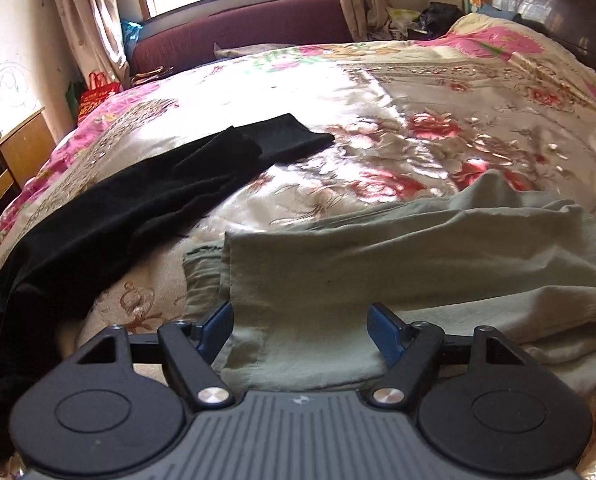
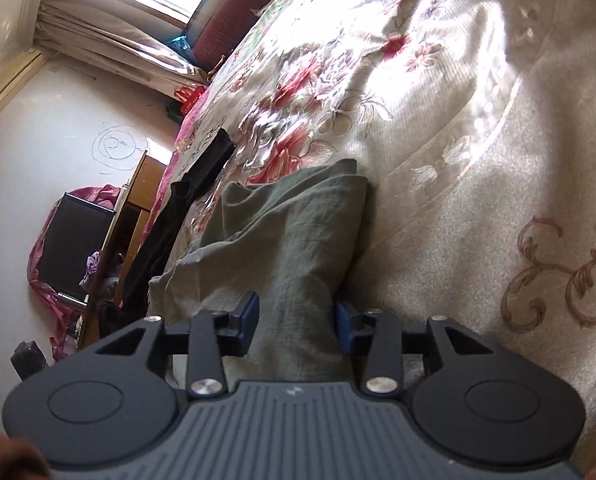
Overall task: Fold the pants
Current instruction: 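Grasp the edge of the folded olive-green pants with the right gripper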
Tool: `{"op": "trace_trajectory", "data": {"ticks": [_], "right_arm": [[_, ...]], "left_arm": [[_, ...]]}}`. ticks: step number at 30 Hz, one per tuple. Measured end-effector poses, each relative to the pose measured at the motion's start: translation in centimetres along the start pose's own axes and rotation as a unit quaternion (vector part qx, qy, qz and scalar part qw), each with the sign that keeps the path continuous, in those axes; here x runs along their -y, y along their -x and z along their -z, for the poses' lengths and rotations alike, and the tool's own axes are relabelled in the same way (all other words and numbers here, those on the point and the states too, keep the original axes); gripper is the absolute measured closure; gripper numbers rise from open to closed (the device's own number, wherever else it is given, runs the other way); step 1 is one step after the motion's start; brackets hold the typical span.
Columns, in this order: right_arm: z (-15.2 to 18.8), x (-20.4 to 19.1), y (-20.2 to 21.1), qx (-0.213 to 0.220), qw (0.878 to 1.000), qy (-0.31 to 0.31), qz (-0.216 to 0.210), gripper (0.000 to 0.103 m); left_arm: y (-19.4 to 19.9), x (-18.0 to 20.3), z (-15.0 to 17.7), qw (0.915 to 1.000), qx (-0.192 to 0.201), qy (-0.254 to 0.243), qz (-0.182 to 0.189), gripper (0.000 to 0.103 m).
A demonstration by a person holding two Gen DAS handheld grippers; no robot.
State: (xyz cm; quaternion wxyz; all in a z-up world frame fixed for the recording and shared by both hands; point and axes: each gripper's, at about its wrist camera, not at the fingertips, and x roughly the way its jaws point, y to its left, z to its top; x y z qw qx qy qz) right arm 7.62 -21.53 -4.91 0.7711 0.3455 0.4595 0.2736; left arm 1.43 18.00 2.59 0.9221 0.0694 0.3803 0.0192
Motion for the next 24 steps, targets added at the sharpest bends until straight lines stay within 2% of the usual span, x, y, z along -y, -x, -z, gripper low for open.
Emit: {"op": "trace_trajectory", "data": {"ticks": [2,4,7,10,12,13,14,15,16,17,18,20,21,24], "right_arm": [[0.1,0.4,0.4,-0.012,1.0,0.002,-0.004,0.063],[0.0,0.8,0.4,-0.015,1.0,-0.012,-0.019,0.058],[-0.6,1.1,-0.4,-0.017,0.999,-0.025,-0.038,0.056],[-1.1,1.5,-1.1,-0.005,0.998,-0.046,-0.051,0.057],[-1.4,1.6,-1.1,0.008,0.997,-0.054,-0.053,0.058],[-1.6,1.6,-1.1,0.015,0.997,-0.058,-0.052,0.061],[-1.8,1.7,-1.2,0.02,0.997,-0.063,-0.048,0.071],[-2.1,1.7,-1.3,0.024,0.997,-0.069,-0.041,0.086],[-2.5,1.8,-1.6,0.025,0.996,-0.076,-0.027,0.091],[-2.9,2.0,-1.9,0.028,0.996,-0.082,-0.022,0.092],[-3.3,2.2,-2.1,0.031,0.996,-0.086,-0.02,0.096],[-3.9,2.4,-2.8,0.031,0.996,-0.084,-0.012,0.096],[-3.9,2.4,-2.9,0.03,0.996,-0.08,-0.015,0.095],[-3.5,2.2,-2.5,0.023,0.997,-0.068,-0.036,0.086]], "left_arm": [[0.6,1.1,-0.4,0.9996,0.008,-0.02,0.018,0.017],[1.1,2.3,-0.8,0.9986,0.017,-0.032,0.038,0.017],[1.9,4.3,-2.1,0.9944,0.037,-0.039,0.091,0.017],[1.5,7.5,-3.3,0.9848,0.041,-0.039,0.164,0.017],[1.0,10.6,-3.4,0.977,0.039,-0.07,0.198,0.017],[0.7,12.0,-3.2,0.9735,0.034,-0.089,0.208,0.017],[0.1,13.5,-2.9,0.9693,0.019,-0.111,0.219,0.017],[-0.4,14.9,-2.2,0.9644,-0.009,-0.128,0.231,0.017],[-0.7,15.8,-1.5,0.9582,-0.035,-0.136,0.249,0.017],[-0.6,16.6,-0.5,0.9517,-0.056,-0.139,0.268,0.018],[0.1,17.1,0.6,0.9509,-0.051,-0.147,0.267,0.017],[1.9,18.2,2.1,0.9464,-0.028,-0.2,0.252,0.014],[2.4,18.3,2.2,0.946,-0.026,-0.209,0.247,0.014],[3.2,17.3,0.6,0.9489,-0.028,-0.183,0.256,0.015]]}}
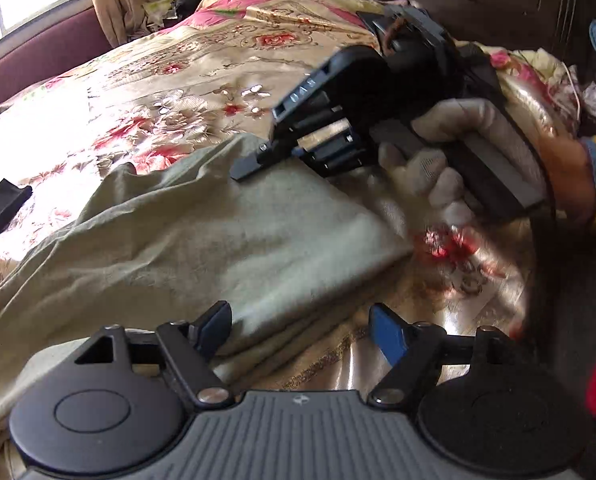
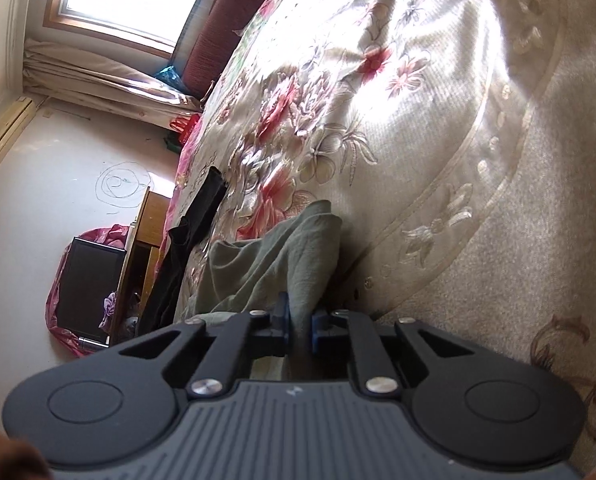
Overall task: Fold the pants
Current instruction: 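Grasp the edge of the folded olive-green pants with the right gripper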
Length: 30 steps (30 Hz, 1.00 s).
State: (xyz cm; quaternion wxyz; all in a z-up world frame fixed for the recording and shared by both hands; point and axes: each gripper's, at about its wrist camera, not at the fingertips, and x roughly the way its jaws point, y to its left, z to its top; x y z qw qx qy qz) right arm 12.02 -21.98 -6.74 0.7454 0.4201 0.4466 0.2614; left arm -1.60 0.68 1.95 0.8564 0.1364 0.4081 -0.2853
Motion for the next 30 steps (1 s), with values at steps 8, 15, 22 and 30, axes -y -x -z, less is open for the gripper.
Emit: {"op": "trace_trajectory", "data": {"ticks": [8,15,22,30], "right_arm": [[2.6,-0.7,-0.7,-0.015,1.0,-0.011,-0.018,0.096],[1.2,-0.5,4.0,0.07,0.996,-0.035,-0.05,0.099],[0.1,3.6,10.4,0.125,0.989,-0.061,0.054,0.098],[1.3,2.5,10.2,0.097,0.991,-0.047,0.076,0.093]], "left_arm": [[1.0,-6.1,-1.0,0.9908,0.018,0.033,-0.13,0.011],[-0.6,-6.1,0.3,0.9892,-0.04,0.109,-0.09,0.012],[-2.5,0.0,-2.9,0.9986,-0.012,0.047,-0.023,0.012],[-2.2,-3.3,-0.7,0.9928,-0.007,0.091,-0.077,0.01]]}}
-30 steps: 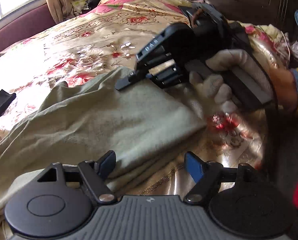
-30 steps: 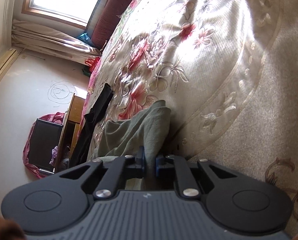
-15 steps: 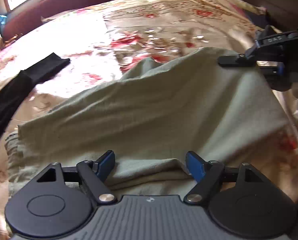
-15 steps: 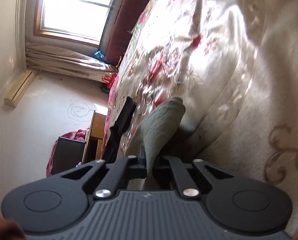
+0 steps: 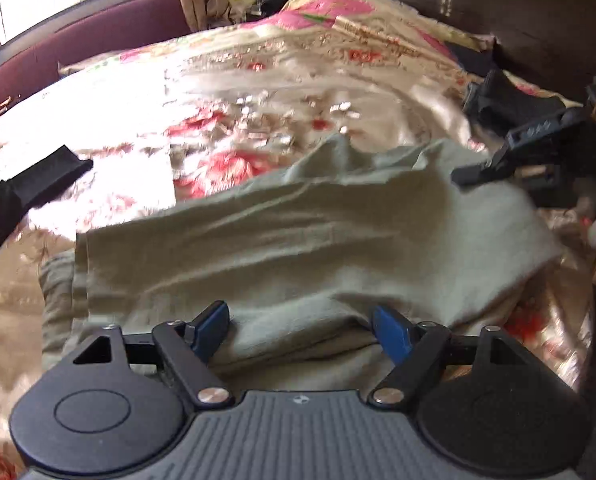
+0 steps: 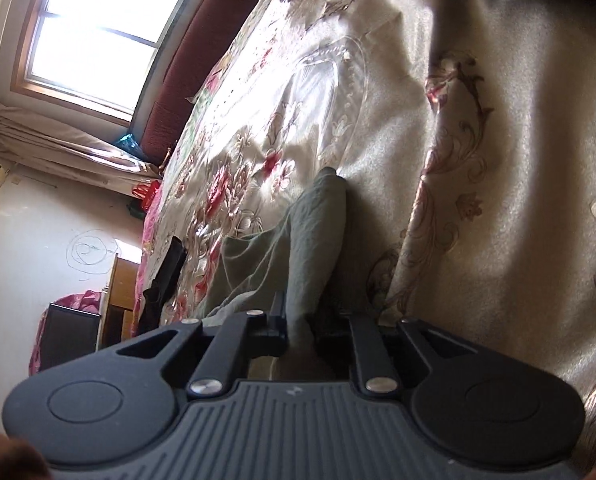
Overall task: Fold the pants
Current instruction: 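Grasp the edge of the folded olive-green pants with the right gripper, then lift the pants edge with the right gripper and fold it over the stack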
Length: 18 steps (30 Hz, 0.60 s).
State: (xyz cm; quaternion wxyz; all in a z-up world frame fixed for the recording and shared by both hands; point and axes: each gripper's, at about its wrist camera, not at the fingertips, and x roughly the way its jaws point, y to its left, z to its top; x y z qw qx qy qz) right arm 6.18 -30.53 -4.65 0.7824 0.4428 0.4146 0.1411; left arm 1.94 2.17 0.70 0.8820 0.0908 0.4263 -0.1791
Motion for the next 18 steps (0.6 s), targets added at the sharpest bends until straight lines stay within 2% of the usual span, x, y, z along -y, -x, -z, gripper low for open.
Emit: {"op": "trace_trajectory", "data": {"ticks": [1,3,5,8,13,18], "right_arm": [[0.1,-0.7,0.1,0.002,1.0,-0.003,-0.007,0.094],[0.0,-2.3,0.7,0.01,1.0,-0.005,-0.024,0.095],[-0.2,-5.9,1.2,0.017,0.999,0.034,-0.018,0.095],[0.3,-12.0,0.5,0.003,0.994,0.108,-0.02,0.095],[3.8,-20.6,-3.0,-0.039,0.974,0.224,-0.014,0.095],[9.5,-24.7,-9.4,-0.105,0.951,0.291,0.022,0.095]], "left_arm": [[-0.2,0.0,0.6,1.0,-0.003,0.004,-0.002,0.01],[0.7,0.4,1.9,0.9998,0.02,0.003,-0.005,0.01],[1.4,0.4,2.5,0.9995,0.031,0.008,0.001,0.01],[1.9,-0.2,3.1,0.9989,0.039,0.027,0.008,0.01],[3.4,-1.3,4.4,0.9975,0.049,0.049,0.015,0.01],[5.8,-2.6,5.8,0.9945,0.07,0.075,0.021,0.01]]}}
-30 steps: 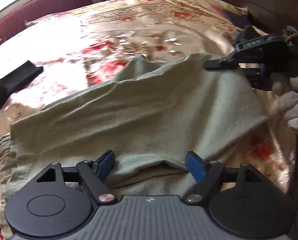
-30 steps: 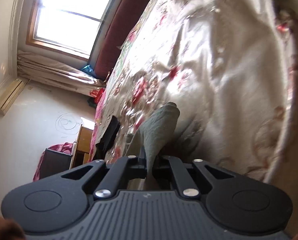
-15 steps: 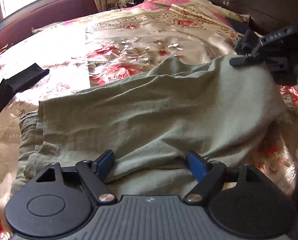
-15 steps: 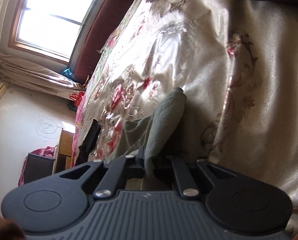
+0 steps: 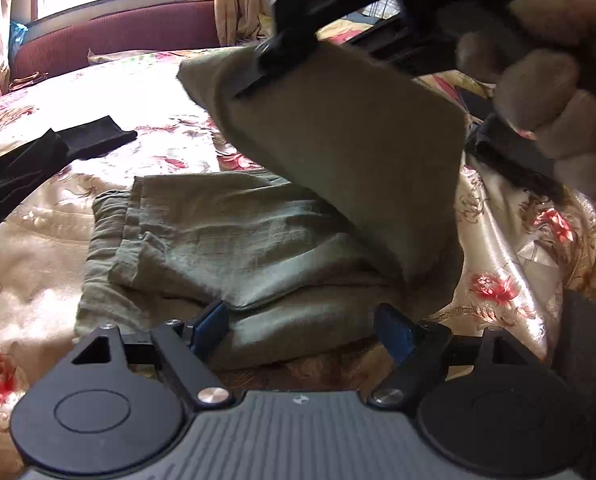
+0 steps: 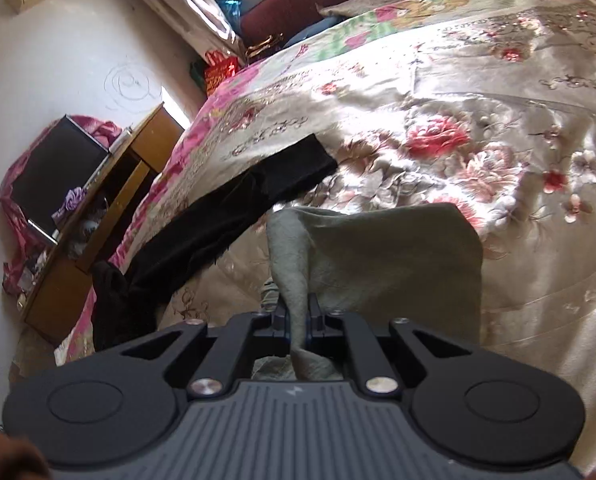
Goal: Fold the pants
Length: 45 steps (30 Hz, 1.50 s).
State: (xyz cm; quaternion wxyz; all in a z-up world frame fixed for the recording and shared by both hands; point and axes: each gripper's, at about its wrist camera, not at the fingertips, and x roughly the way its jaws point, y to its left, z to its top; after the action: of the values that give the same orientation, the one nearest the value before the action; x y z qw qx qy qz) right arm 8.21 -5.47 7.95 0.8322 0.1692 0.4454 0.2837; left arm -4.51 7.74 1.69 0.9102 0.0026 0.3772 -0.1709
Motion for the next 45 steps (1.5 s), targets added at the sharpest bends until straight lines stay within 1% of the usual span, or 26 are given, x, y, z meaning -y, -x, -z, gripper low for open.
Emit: {"op": "trace_trajectory", "data": {"ticks": [3,5,7,10,11,14,16,18,20,21,22,24,26,28,30,33,36,38,39,42,43,45], "right_arm": [[1.0,-2.0,-4.1,-0.028,1.0,-0.001,0.009,0.095],[1.7,-3.0,-5.9,-0.035,0.999,-0.008,0.016,0.095],[1.9,-3.7,-7.0,-0.037,0.999,-0.01,0.024,0.095],[1.9,-5.2,-7.2,-0.032,0.999,-0.001,0.031,0.096],[1.9,-5.7,-7.1,-0.027,0.999,0.007,0.036,0.096],[1.6,-6.8,-7.2,-0.023,0.999,0.016,0.044,0.096],[1.2,-7.2,-7.2,-0.011,0.999,0.019,0.049,0.096],[0.2,-7.1,-7.1,0.008,0.999,-0.005,0.045,0.096],[-0.5,-6.7,-7.4,0.018,0.998,-0.036,0.046,0.095],[-0.5,-6.5,-7.8,0.015,0.997,-0.052,0.047,0.09],[-0.5,-6.3,-8.5,0.003,0.997,-0.07,0.044,0.09],[0.0,-5.8,-9.9,-0.032,0.994,-0.104,0.007,0.085],[0.5,-5.7,-10.4,-0.042,0.993,-0.114,-0.011,0.084],[0.4,-6.0,-10.0,-0.036,0.995,-0.096,-0.009,0.083],[0.3,-6.1,-8.9,-0.039,0.996,-0.074,-0.008,0.08],[0.4,-5.7,-6.2,-0.044,0.999,-0.024,0.02,0.073],[2.0,-4.9,-3.6,-0.051,0.998,0.021,0.042,0.072],[3.5,-4.5,-2.7,-0.057,0.996,0.043,0.059,0.071],[4.2,-4.4,-2.5,-0.059,0.995,0.05,0.061,0.071],[4.8,-4.2,-2.9,-0.063,0.994,0.065,0.055,0.07],[4.5,-4.2,-3.2,-0.057,0.995,0.06,0.05,0.069],[3.6,-4.4,-3.8,-0.045,0.998,0.046,0.028,0.065]], "left_arm": [[1.1,-1.6,0.3,0.9991,0.009,0.04,0.012,0.01],[1.5,-2.7,0.4,0.9974,0.014,0.068,0.021,0.01],[1.6,-3.4,0.5,0.9961,0.016,0.084,0.023,0.01],[1.7,-4.1,0.6,0.9946,0.019,0.098,0.028,0.01],[2.1,-4.3,0.6,0.9939,0.023,0.102,0.034,0.01],[3.0,-4.2,0.8,0.9931,0.038,0.105,0.035,0.01],[3.6,-4.6,1.1,0.9919,0.048,0.111,0.039,0.01],[4.0,-5.0,1.4,0.9904,0.051,0.122,0.04,0.009],[4.1,-5.4,1.5,0.9892,0.052,0.131,0.039,0.01],[4.3,-5.5,1.6,0.9885,0.054,0.136,0.038,0.009],[4.4,-5.6,1.7,0.988,0.057,0.139,0.037,0.009],[4.9,-5.9,1.9,0.9871,0.063,0.144,0.031,0.009],[5.2,-6.4,2.3,0.9858,0.063,0.153,0.025,0.009],[5.4,-6.7,2.6,0.9843,0.06,0.165,0.023,0.009],[5.4,-7.0,2.6,0.983,0.06,0.172,0.025,0.009],[5.6,-7.1,2.7,0.9824,0.066,0.172,0.03,0.009],[5.9,-7.2,2.9,0.9829,0.065,0.171,0.022,0.009],[5.9,-7.4,2.9,0.9822,0.067,0.175,0.017,0.009],[5.9,-7.7,2.8,0.9815,0.066,0.179,0.015,0.009],[6.2,-7.7,2.9,0.9814,0.062,0.182,0.002,0.009],[6.5,-7.5,3.0,0.9817,0.064,0.179,-0.003,0.009],[6.9,-7.1,2.9,0.9824,0.072,0.172,-0.01,0.009]]}}
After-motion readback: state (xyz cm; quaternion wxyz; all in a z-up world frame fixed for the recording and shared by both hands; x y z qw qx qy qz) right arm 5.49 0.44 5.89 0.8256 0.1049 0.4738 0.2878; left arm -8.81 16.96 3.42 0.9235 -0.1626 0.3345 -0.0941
